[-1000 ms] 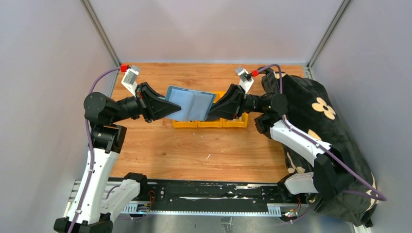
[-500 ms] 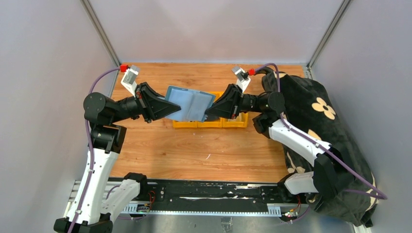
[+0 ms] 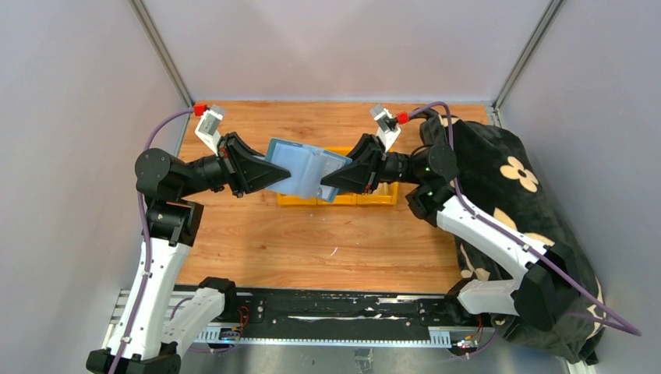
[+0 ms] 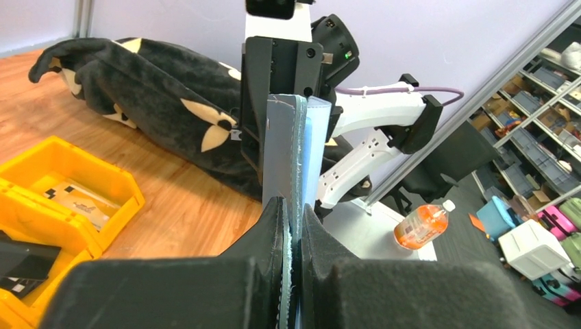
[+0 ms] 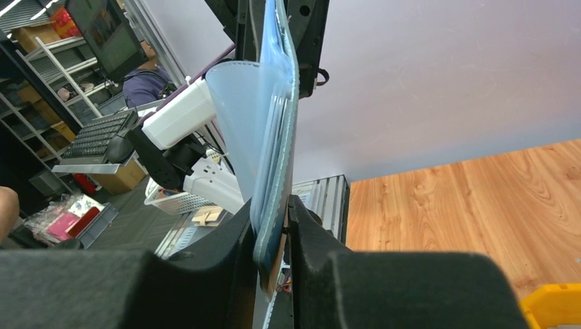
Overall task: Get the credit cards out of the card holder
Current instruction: Remove the credit card from the card holder.
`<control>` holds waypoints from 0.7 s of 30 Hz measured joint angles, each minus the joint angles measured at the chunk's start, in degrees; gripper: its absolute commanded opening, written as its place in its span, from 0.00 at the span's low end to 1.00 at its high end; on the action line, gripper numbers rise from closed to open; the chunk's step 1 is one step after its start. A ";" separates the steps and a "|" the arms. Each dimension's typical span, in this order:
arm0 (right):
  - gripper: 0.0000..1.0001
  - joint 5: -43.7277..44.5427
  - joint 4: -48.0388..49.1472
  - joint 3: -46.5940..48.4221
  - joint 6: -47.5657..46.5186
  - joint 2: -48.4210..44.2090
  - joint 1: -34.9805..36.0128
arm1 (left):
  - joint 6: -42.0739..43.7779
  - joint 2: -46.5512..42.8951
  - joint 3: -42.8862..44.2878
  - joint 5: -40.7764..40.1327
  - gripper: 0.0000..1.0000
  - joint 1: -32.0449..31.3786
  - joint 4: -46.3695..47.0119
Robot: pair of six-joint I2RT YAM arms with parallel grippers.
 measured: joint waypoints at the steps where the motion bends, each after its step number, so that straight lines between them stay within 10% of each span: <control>1: 0.17 0.42 -0.81 0.28 -0.68 -0.28 0.33 | 0.00 0.00 0.00 0.00 0.00 0.00 0.02; 2: 0.13 0.68 -1.40 0.50 -1.22 -0.44 0.63 | 0.00 0.00 0.00 0.00 0.01 -0.02 0.04; 6: 0.00 2.49 -6.54 2.34 -3.98 -0.59 2.03 | 1.29 -0.44 -0.72 -0.83 0.60 0.00 0.50; 11: 0.00 9.55 -24.59 9.66 -13.05 -0.83 5.60 | 15.34 -0.85 1.25 -5.86 0.97 -0.07 -12.50; 21: 0.00 38.23 -58.16 24.13 -27.98 2.05 14.78 | 35.43 -3.89 1.81 -18.34 1.00 -0.22 -25.40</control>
